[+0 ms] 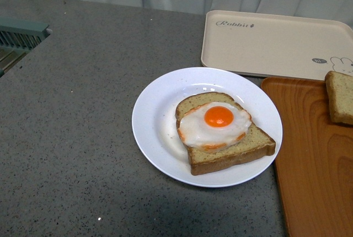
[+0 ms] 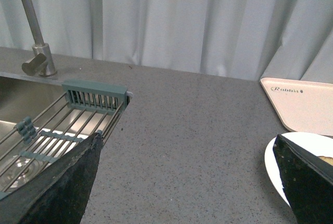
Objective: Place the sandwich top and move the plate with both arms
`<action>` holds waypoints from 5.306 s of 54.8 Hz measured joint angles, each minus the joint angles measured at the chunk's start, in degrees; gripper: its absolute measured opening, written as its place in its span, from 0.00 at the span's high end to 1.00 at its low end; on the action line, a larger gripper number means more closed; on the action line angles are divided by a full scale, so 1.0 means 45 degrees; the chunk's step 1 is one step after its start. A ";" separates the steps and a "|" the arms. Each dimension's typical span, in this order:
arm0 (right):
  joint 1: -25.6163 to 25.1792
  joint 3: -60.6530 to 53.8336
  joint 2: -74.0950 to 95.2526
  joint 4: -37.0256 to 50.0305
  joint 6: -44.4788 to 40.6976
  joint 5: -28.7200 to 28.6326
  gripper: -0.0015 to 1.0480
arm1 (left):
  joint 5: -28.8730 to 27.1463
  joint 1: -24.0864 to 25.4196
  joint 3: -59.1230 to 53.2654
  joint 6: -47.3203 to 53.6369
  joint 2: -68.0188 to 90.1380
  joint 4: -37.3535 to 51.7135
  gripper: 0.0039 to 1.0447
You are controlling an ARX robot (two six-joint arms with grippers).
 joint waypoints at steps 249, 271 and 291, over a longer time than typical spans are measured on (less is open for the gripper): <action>0.4099 -0.7742 -2.4198 -0.8820 -0.9539 0.2419 0.09 | -0.0879 -0.2390 0.2832 -1.2366 1.6713 0.5056 0.06; 0.4099 -0.7742 -2.4198 -0.8820 -0.9539 0.2419 0.09 | -0.0850 -0.3832 0.3920 -1.3692 2.0172 0.7859 0.06; 0.4099 -0.7742 -2.4198 -0.8820 -0.9539 0.2419 0.09 | -0.0894 -0.5056 0.5265 -1.4678 2.2003 0.8660 0.06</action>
